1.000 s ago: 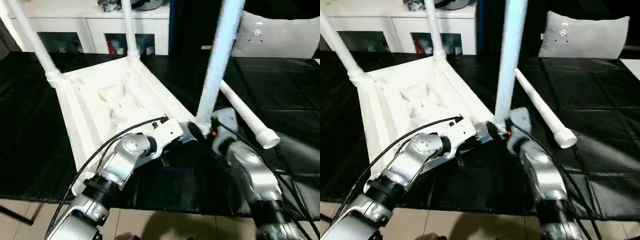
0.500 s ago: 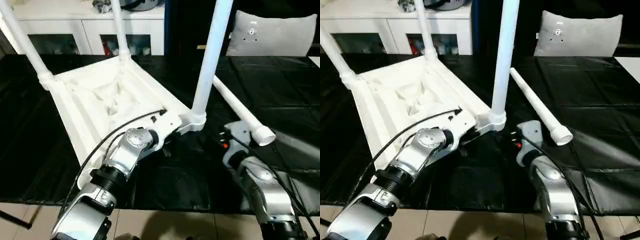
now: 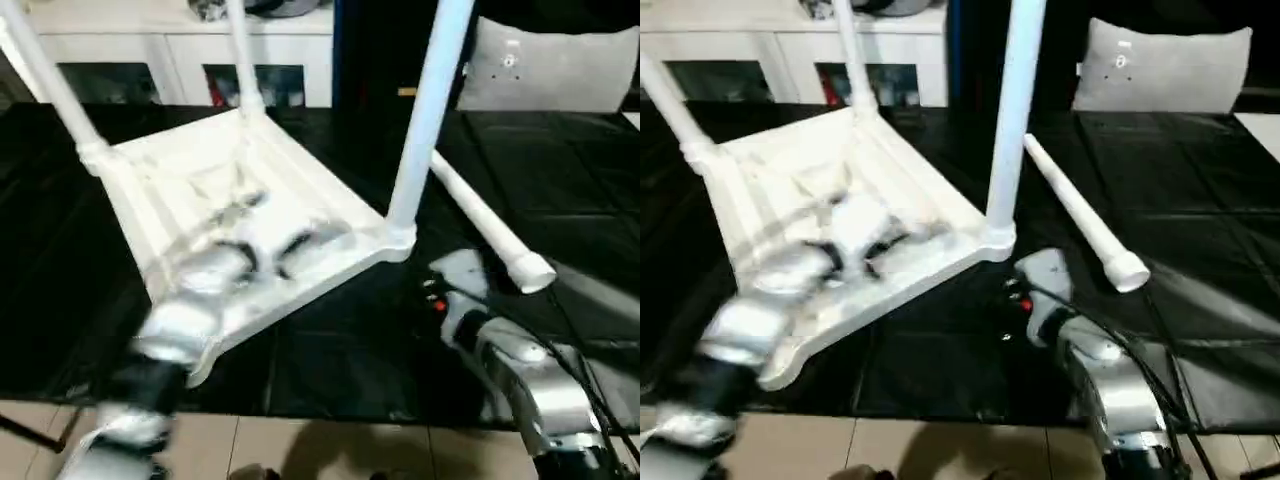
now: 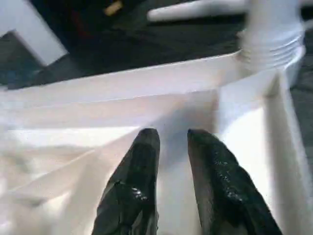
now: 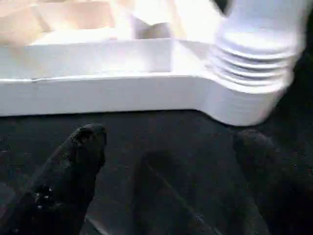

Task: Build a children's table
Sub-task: Rotate leg to tighten, then rotate table base

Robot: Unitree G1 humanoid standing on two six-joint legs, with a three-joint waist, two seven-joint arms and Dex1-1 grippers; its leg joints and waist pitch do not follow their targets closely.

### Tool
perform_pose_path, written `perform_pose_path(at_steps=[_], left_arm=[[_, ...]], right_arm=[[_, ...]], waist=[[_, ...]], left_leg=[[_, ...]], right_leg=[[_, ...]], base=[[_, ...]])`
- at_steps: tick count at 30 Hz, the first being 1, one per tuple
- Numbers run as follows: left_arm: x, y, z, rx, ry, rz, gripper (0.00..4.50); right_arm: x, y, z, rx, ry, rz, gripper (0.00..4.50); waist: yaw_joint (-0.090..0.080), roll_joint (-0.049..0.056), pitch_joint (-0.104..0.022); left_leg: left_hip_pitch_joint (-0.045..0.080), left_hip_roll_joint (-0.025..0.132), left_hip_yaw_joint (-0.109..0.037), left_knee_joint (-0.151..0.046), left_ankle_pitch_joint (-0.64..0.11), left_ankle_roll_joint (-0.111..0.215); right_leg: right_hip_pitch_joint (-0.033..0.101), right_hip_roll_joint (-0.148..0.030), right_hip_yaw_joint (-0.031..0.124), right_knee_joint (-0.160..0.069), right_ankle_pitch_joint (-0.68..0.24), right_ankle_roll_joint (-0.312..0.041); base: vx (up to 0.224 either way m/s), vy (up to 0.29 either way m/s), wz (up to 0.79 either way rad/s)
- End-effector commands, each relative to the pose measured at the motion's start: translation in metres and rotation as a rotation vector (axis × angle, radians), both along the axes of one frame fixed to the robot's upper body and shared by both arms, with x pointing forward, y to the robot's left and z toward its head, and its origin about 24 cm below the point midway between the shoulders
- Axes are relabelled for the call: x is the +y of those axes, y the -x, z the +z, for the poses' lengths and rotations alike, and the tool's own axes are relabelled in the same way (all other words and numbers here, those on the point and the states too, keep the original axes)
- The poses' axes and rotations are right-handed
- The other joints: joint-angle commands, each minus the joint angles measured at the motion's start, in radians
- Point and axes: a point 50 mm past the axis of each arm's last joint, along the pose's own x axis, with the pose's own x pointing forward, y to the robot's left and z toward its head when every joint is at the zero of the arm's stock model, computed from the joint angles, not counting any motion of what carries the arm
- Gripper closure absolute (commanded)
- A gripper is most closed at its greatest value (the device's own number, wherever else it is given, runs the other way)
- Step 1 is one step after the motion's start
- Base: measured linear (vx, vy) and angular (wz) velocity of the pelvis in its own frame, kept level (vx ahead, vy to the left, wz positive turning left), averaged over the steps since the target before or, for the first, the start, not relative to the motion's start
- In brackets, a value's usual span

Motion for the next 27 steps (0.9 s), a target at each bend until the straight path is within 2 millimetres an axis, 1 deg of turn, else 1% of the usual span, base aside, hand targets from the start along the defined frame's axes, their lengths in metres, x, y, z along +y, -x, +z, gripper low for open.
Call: perform_pose_path(at_steps=[1,2,3,4,5,6,7,8,9,10,11,12,13,15,18,19,20,22,23,25,26,27], left_arm=[[0.012,0.002,0.002,0.012,-0.018,0.029,3.64],[0.028,0.005,0.004,0.017,-0.060,0.093,3.71],[0.029,0.005,0.005,0.018,-0.062,0.097,3.77],[0.044,0.008,0.007,0.021,-0.105,0.161,3.90],[0.051,0.009,0.007,0.024,-0.129,0.189,4.04],[0.051,0.009,0.007,0.024,-0.129,0.189,4.12],[0.062,0.010,0.005,0.028,-0.167,0.236,4.17],[0.077,0.010,0.004,0.028,-0.221,0.303,4.17],[0.077,0.010,0.004,0.028,-0.221,0.303,4.21],[0.085,0.011,0.004,0.027,-0.251,0.341,4.29],[0.097,0.011,0.004,0.024,-0.290,0.403,4.41],[0.098,0.011,0.004,0.024,-0.295,0.411,4.41],[0.108,0.012,0.005,0.027,-0.328,0.461,4.41],[0.117,0.015,0.004,0.046,-0.373,0.497,4.41],[0.119,0.019,-0.003,0.090,-0.415,0.470,4.41],[0.118,0.022,-0.007,0.121,-0.429,0.449,4.41],[0.117,0.025,-0.011,0.152,-0.437,0.418,4.41],[0.116,0.028,-0.014,0.179,-0.438,0.387,4.41],[0.113,0.033,-0.018,0.223,-0.446,0.346,4.41],[0.112,0.037,-0.021,0.258,-0.461,0.314,4.41],[0.110,0.040,-0.023,0.287,-0.470,0.279,4.41],[0.109,0.041,-0.024,0.298,-0.472,0.265,4.41]], right_arm=[[0.002,-0.001,0.001,0.013,0.025,0.025,0.00],[0.004,-0.001,0.000,0.022,0.043,0.051,0.00],[0.004,-0.001,0.000,0.023,0.044,0.052,0.00],[0.006,-0.001,-0.001,0.030,0.059,0.067,0.00],[0.006,-0.001,-0.002,0.034,0.063,0.069,0.00],[0.006,-0.001,-0.002,0.034,0.063,0.069,0.00],[0.007,-0.002,-0.003,0.038,0.066,0.069,0.00],[0.008,-0.004,-0.004,0.040,0.072,0.069,0.00],[0.008,-0.004,-0.004,0.040,0.072,0.069,0.00],[0.010,-0.006,-0.005,0.040,0.079,0.068,0.00],[0.012,-0.008,-0.006,0.040,0.078,0.061,0.00],[0.012,-0.009,-0.006,0.039,0.079,0.059,0.00],[0.015,-0.012,-0.006,0.035,0.081,0.049,0.00],[0.019,-0.017,-0.006,0.022,0.077,0.036,0.00],[0.024,-0.023,-0.005,0.007,0.068,0.017,0.00],[0.028,-0.027,-0.005,0.005,0.056,0.010,0.00],[0.032,-0.030,-0.005,0.005,0.053,0.011,0.00],[0.035,-0.032,-0.006,0.003,0.056,0.015,0.00],[0.039,-0.036,-0.007,0.001,0.062,0.020,0.00],[0.041,-0.038,-0.008,0.001,0.066,0.024,0.00],[0.043,-0.040,-0.008,0.001,0.069,0.028,0.00],[0.044,-0.041,-0.008,0.001,0.070,0.029,0.00]], waist=[[0.005,-0.014,-0.060],[0.004,-0.013,-0.059],[0.007,-0.016,-0.061],[0.007,-0.019,-0.061],[0.010,-0.020,-0.062],[0.011,-0.018,-0.061],[0.012,-0.018,-0.062],[0.014,-0.015,-0.063],[0.013,-0.016,-0.062],[0.014,-0.015,-0.061],[0.016,-0.012,-0.062],[0.014,-0.014,-0.063],[0.014,-0.013,-0.064],[0.015,-0.008,-0.065],[0.015,-0.007,-0.065],[0.014,0.001,-0.066],[0.014,-0.001,-0.066],[0.014,-0.001,-0.066],[0.017,0.004,-0.067],[0.016,0.003,-0.066],[0.016,0.001,-0.067],[0.010,0.000,-0.062]], left_leg=[[0.017,0.060,-0.029,-0.073,-0.208,0.046],[0.018,0.059,-0.027,-0.072,-0.210,0.045],[0.019,0.061,-0.029,-0.072,-0.200,0.040],[0.019,0.059,-0.026,-0.072,-0.195,0.043],[0.018,0.060,-0.027,-0.071,-0.175,0.045],[0.018,0.057,-0.025,-0.069,-0.174,0.045],[0.018,0.056,-0.025,-0.068,-0.172,0.045],[0.019,0.057,-0.027,-0.069,-0.172,0.042],[0.020,0.056,-0.026,-0.069,-0.177,0.041],[0.020,0.056,-0.026,-0.069,-0.179,0.039],[0.022,0.056,-0.027,-0.069,-0.185,0.034],[0.020,0.054,-0.027,-0.069,-0.183,0.033],[0.021,0.055,-0.028,-0.069,-0.178,0.029],[0.021,0.055,-0.029,-0.069,-0.178,0.025],[0.022,0.056,-0.028,-0.070,-0.184,0.017],[0.023,0.056,-0.029,-0.070,-0.190,0.011],[0.023,0.056,-0.029,-0.070,-0.195,0.011],[0.023,0.056,-0.029,-0.070,-0.195,0.009],[0.024,0.056,-0.030,-0.070,-0.191,0.006],[0.024,0.057,-0.030,-0.071,-0.206,-0.002],[0.026,0.057,-0.031,-0.072,-0.223,-0.005],[0.021,0.055,-0.031,-0.075,-0.236,-0.006]], right_leg=[[0.042,-0.084,0.050,-0.077,-0.297,-0.161],[0.040,-0.083,0.051,-0.078,-0.291,-0.160],[0.043,-0.083,0.051,-0.072,-0.264,-0.166],[0.041,-0.082,0.052,-0.073,-0.253,-0.167],[0.043,-0.082,0.052,-0.068,-0.219,-0.174],[0.042,-0.083,0.053,-0.069,-0.221,-0.174],[0.043,-0.084,0.053,-0.070,-0.221,-0.173],[0.042,-0.083,0.052,-0.067,-0.214,-0.178],[0.042,-0.081,0.051,-0.068,-0.214,-0.175],[0.042,-0.082,0.052,-0.069,-0.217,-0.174],[0.041,-0.082,0.052,-0.068,-0.220,-0.175],[0.043,-0.082,0.052,-0.068,-0.216,-0.173],[0.041,-0.082,0.052,-0.065,-0.205,-0.177],[0.042,-0.082,0.052,-0.063,-0.191,-0.182],[0.041,-0.082,0.052,-0.062,-0.185,-0.191],[0.039,-0.081,0.052,-0.062,-0.176,-0.194],[0.040,-0.081,0.052,-0.062,-0.171,-0.196],[0.041,-0.082,0.053,-0.060,-0.157,-0.202],[0.040,-0.083,0.053,-0.056,-0.143,-0.208],[0.042,-0.083,0.053,-0.056,-0.140,-0.215],[0.041,-0.086,0.053,-0.057,-0.159,-0.216],[0.044,-0.085,0.053,-0.059,-0.182,-0.212]], base=[[0.000,0.000,0.00],[0.000,0.000,0.00],[0.000,0.000,0.00],[0.000,0.000,0.00],[0.000,0.000,0.00],[0.000,0.000,0.00],[0.000,0.000,0.00],[0.000,0.000,0.00],[0.000,0.000,0.00],[0.000,0.000,0.00],[0.000,0.000,0.00],[0.000,0.000,0.00],[0.000,0.000,0.00],[0.000,0.000,0.00],[0.000,0.000,0.00],[0.000,0.000,0.00],[0.000,0.000,0.00],[0.000,0.000,0.00],[0.000,0.000,0.00],[0.000,0.000,0.00],[0.000,0.000,0.00],[0.000,0.000,0.00]])
